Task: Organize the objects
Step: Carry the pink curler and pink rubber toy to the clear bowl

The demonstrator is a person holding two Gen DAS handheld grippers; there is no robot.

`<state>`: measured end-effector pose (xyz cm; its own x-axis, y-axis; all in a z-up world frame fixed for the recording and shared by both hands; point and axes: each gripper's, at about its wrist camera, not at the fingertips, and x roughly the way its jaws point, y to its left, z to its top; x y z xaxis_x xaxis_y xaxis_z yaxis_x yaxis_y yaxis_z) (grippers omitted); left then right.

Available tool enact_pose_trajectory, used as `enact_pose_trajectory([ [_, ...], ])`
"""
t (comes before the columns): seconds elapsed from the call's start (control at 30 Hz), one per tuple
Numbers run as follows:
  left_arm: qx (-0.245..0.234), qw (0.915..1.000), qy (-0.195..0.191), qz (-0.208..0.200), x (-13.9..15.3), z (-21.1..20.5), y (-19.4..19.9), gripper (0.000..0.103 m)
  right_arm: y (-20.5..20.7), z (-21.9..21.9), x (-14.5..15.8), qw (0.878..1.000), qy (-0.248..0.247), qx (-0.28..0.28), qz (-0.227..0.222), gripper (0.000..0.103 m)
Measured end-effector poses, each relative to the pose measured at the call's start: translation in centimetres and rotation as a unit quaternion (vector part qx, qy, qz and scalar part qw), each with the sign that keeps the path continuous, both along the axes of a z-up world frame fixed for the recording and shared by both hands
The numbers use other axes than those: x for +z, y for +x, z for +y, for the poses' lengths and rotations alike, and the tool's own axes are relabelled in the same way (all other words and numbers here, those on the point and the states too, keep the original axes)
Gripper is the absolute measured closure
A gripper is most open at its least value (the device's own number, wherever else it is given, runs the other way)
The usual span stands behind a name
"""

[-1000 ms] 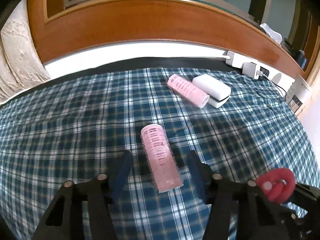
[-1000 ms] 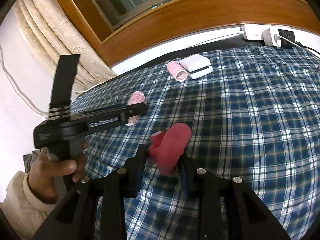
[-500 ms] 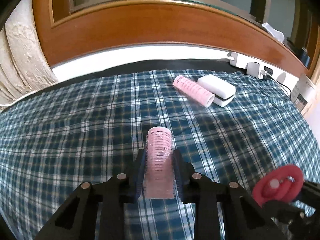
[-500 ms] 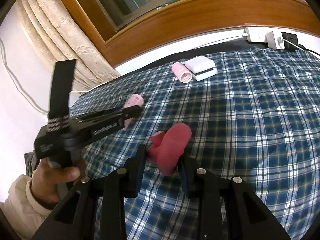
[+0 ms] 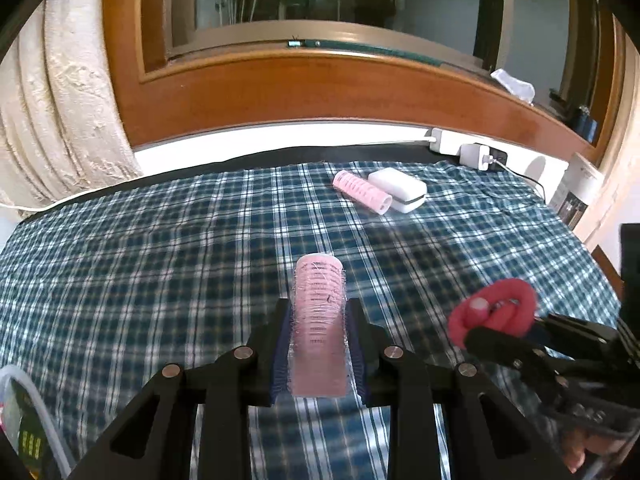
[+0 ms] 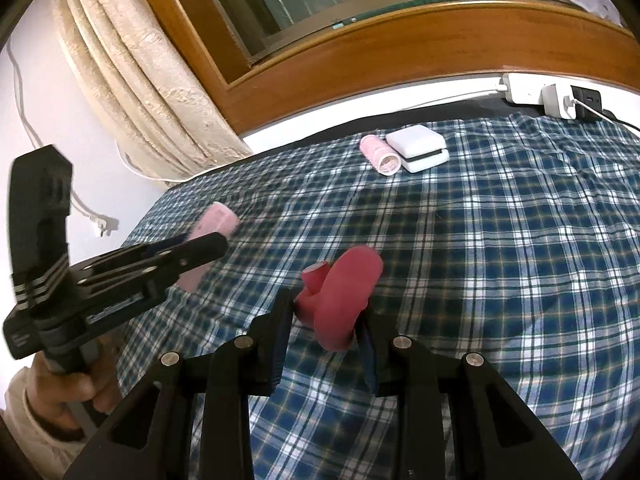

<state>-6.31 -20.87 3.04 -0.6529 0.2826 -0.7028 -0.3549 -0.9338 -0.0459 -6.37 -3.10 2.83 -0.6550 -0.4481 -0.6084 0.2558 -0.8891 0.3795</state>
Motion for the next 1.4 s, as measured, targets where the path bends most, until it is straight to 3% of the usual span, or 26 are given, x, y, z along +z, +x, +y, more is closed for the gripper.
enact_pose_trajectory([
  [0.5,0.022,0.9988,0.011,0.043,1.3,-4.5,5.5,0.075,3.0,-4.3,0.2,0.999,-0.003,0.035,0.006,0.071],
  [1.4,0.116,0.9898,-0.011,0.082,1.1,-15.8,9.6,0.074,5.8,-13.1,0.1,0.995,-0.028,0.092,-0.009,0.071],
])
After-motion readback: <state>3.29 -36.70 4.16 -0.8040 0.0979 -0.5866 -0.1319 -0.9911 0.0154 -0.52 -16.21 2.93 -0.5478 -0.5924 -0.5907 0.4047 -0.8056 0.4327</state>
